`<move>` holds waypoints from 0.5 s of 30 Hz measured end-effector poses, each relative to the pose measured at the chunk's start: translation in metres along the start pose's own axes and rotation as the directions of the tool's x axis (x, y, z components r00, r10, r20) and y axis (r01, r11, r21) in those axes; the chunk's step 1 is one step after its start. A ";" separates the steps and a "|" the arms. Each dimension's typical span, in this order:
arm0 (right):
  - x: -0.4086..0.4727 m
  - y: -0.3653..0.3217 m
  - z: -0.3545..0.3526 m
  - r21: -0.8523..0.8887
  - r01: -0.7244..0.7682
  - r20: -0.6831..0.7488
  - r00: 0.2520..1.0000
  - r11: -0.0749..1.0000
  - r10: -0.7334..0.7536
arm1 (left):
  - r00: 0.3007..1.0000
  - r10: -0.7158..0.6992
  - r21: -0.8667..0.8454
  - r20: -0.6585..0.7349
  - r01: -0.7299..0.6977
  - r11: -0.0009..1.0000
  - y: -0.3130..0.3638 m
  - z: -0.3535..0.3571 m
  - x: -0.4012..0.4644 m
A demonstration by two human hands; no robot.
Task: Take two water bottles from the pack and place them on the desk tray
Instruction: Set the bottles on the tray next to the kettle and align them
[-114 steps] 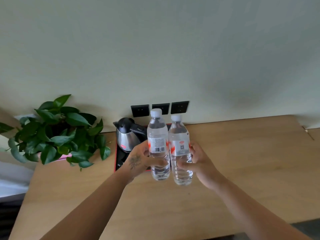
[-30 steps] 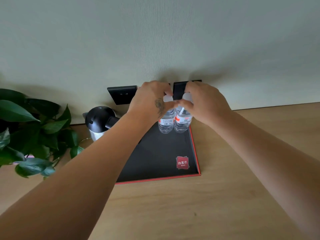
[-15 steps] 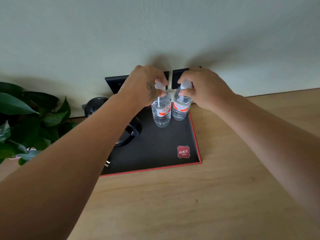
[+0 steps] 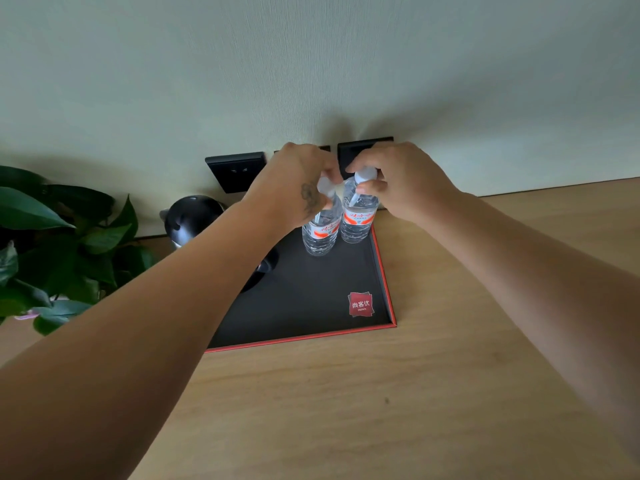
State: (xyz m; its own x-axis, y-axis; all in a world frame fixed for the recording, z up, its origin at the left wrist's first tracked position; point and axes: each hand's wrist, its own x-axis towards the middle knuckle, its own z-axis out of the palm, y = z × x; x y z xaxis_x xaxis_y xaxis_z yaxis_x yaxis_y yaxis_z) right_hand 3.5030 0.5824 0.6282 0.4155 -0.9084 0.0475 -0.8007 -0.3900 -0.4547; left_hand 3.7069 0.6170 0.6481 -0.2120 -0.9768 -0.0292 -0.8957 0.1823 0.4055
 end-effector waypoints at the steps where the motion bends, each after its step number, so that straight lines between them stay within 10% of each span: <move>1: -0.001 0.000 0.002 -0.003 -0.004 -0.008 1.000 1.000 0.004 | 1.000 0.024 0.013 0.006 -0.024 1.000 0.002 0.000 0.000; 15: -0.006 0.005 0.010 -0.012 0.011 -0.060 0.998 1.000 -0.012 | 0.983 0.180 0.010 -0.039 -0.179 0.984 -0.004 0.006 0.008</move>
State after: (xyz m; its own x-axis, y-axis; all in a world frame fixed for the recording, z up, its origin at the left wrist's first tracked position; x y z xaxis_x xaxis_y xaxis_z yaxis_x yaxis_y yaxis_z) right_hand 3.5009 0.5874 0.6171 0.3983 -0.9111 0.1063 -0.8011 -0.4020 -0.4435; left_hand 3.7059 0.6088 0.6409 -0.3543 -0.9318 0.0793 -0.8471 0.3557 0.3949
